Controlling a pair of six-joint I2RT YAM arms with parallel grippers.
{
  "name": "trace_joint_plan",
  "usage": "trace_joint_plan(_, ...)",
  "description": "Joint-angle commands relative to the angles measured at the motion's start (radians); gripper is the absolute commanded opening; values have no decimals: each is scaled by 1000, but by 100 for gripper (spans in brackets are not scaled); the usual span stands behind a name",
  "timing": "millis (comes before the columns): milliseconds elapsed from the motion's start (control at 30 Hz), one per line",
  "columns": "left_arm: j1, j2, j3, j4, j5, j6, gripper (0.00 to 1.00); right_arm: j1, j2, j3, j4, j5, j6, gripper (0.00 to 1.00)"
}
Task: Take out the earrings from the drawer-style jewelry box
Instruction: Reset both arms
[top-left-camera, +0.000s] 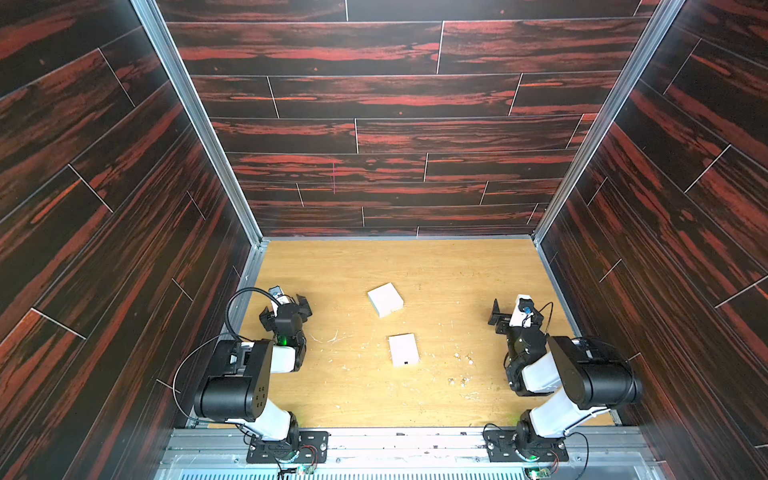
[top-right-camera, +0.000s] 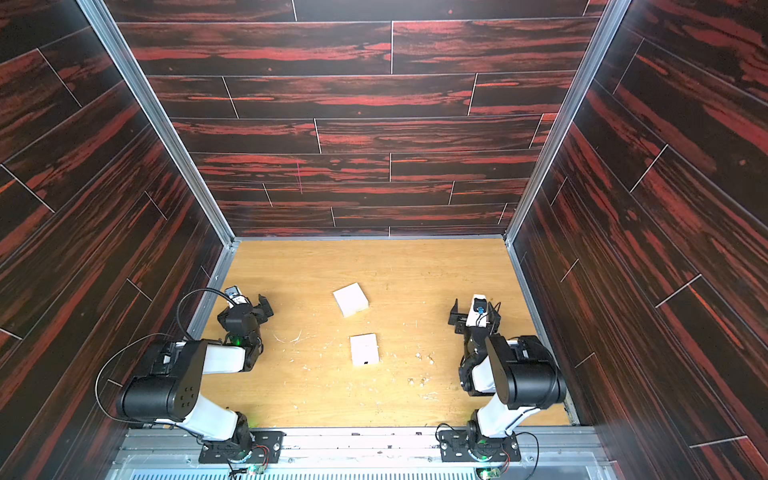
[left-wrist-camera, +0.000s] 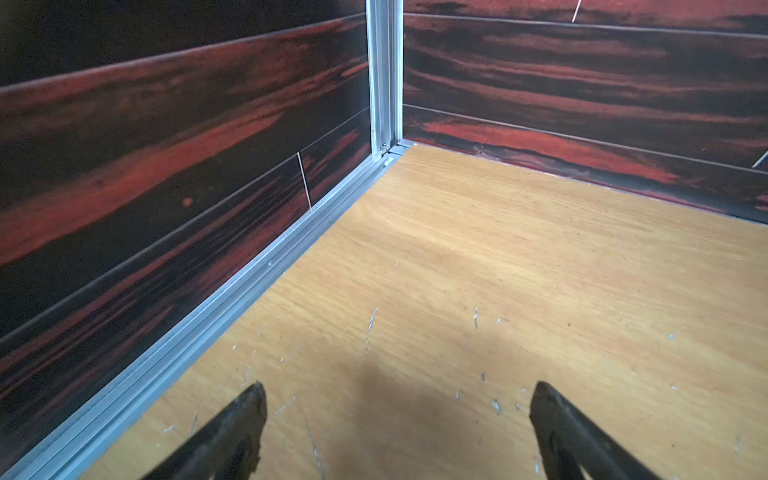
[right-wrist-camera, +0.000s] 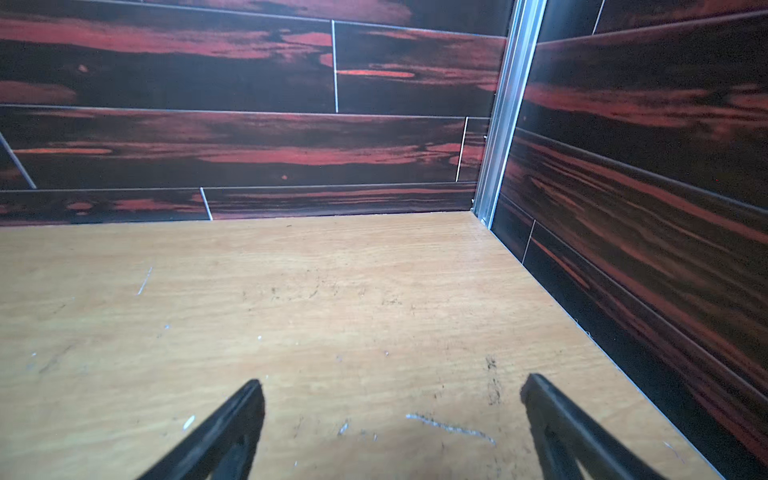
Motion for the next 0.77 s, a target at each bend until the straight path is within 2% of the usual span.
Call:
trace_joint_plan(0, -1, -29, 18, -81, 0, -1, 100, -43, -33, 102, -225, -10, 69, 99)
trace_joint_plan(67, -1, -19, 11, -48, -5, 0, 100, -113, -48, 132, -321, -99, 128, 99)
trace_joint_plan(733, -1, -31, 23, -90, 23, 16, 100, -114, -50, 115, -286, -98, 126, 99)
